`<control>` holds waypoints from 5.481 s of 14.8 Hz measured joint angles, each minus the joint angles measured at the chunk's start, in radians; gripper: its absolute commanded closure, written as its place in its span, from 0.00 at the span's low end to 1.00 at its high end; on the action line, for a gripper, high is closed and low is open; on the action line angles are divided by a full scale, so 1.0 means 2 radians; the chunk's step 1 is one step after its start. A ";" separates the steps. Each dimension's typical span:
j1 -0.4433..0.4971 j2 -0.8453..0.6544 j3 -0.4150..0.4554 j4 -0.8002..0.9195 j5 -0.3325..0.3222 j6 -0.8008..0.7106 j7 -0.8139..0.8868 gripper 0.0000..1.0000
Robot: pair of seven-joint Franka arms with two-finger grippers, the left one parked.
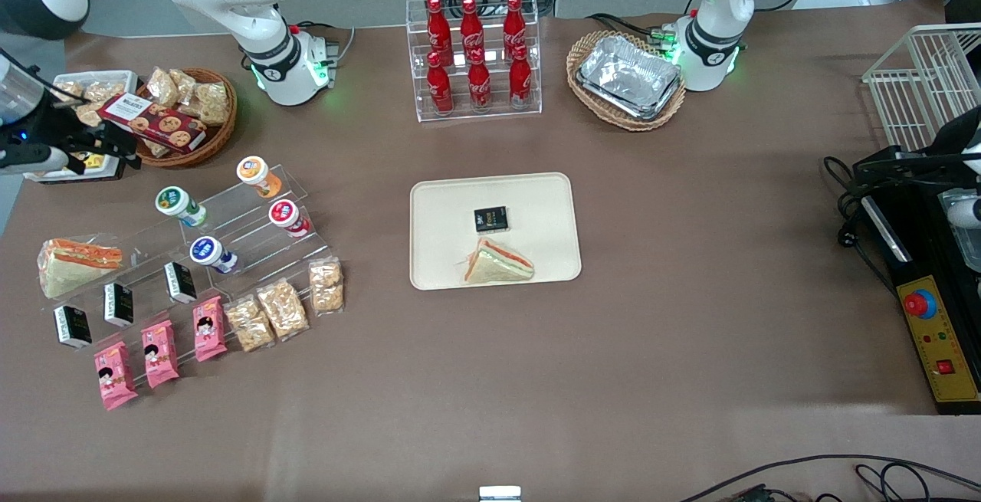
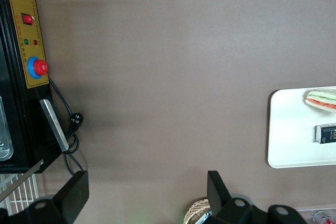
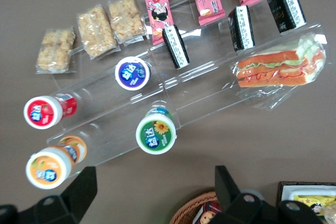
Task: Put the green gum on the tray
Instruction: 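Lower the right gripper over the green-lidded gum tub and close on it, then lift the green gum tub and carry it toward the cream tray, then lower the green gum tub onto the tray and open the right gripper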
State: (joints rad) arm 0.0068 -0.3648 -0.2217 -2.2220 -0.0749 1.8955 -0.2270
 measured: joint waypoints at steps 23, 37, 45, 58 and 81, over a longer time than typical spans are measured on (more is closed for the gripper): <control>0.007 0.073 -0.010 -0.123 0.000 0.178 -0.002 0.09; 0.014 0.072 -0.010 -0.119 0.000 0.177 -0.001 0.82; 0.053 0.055 -0.001 0.102 0.014 -0.078 0.014 1.00; 0.387 0.249 0.018 0.221 0.039 -0.014 0.452 1.00; 0.493 0.375 0.010 0.030 0.133 0.351 0.508 0.00</control>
State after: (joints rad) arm 0.9935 0.3848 -0.2021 -2.1622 0.1909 2.5966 0.7880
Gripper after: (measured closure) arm 0.057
